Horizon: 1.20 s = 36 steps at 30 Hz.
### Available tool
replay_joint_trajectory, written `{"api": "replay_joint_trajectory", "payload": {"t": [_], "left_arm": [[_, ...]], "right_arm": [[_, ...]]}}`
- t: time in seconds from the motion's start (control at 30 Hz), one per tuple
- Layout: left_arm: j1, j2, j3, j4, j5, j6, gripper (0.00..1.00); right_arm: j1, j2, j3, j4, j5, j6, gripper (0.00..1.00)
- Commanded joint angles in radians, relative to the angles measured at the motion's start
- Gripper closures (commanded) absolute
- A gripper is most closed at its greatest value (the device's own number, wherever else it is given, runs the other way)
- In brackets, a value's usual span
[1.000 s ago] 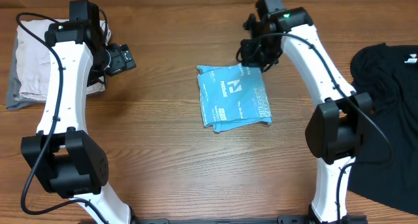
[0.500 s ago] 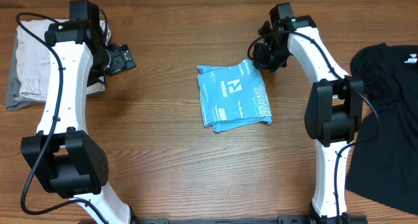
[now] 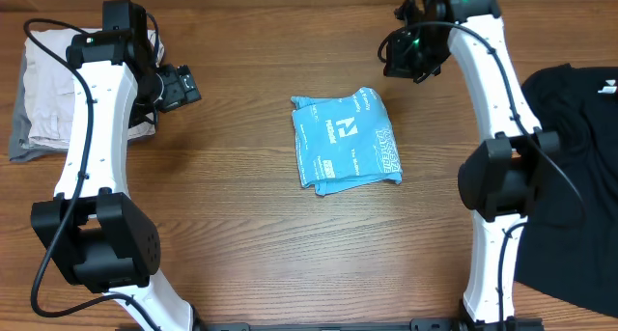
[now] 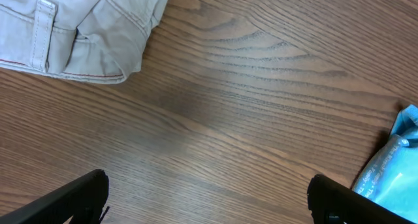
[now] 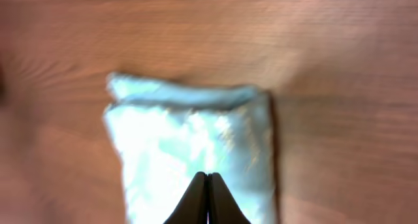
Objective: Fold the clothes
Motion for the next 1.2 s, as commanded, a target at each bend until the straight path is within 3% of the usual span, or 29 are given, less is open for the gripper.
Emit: {"api": "replay_joint_trajectory", "payload": {"t": [0.0,0.23,0.47,0.6,0.7,1.17], "left_arm": [[0.004,-0.006,-0.005,0.001,-0.013,-0.003,0.0],[0.004,-0.006,-0.005,0.001,-0.013,-0.003,0.0],[0.004,-0.006,-0.005,0.001,-0.013,-0.003,0.0],[0.004,-0.006,-0.005,0.001,-0.013,-0.003,0.0],[0.004,-0.006,-0.005,0.001,-0.013,-0.003,0.0],[0.004,-0.006,-0.005,0.001,-0.013,-0.003,0.0]], "right_arm": [[-0.001,-0.022,-0.013,-0.029,-0.087,-0.074,0.96],[-0.001,-0.022,-0.213,0.048,-0.179,-0.163,0.96],[-0.011,-0.022,-0.459,0.333,-0.103,-0.154,0.96],[-0.019,-0.022,-0.581,0.499,0.002,-0.075,0.96],[-0.02,-0.022,-0.638,0.555,0.012,-0.075,0.96],[-0.022,-0.214,-0.364,0.309,-0.201,-0.08,0.95]]}}
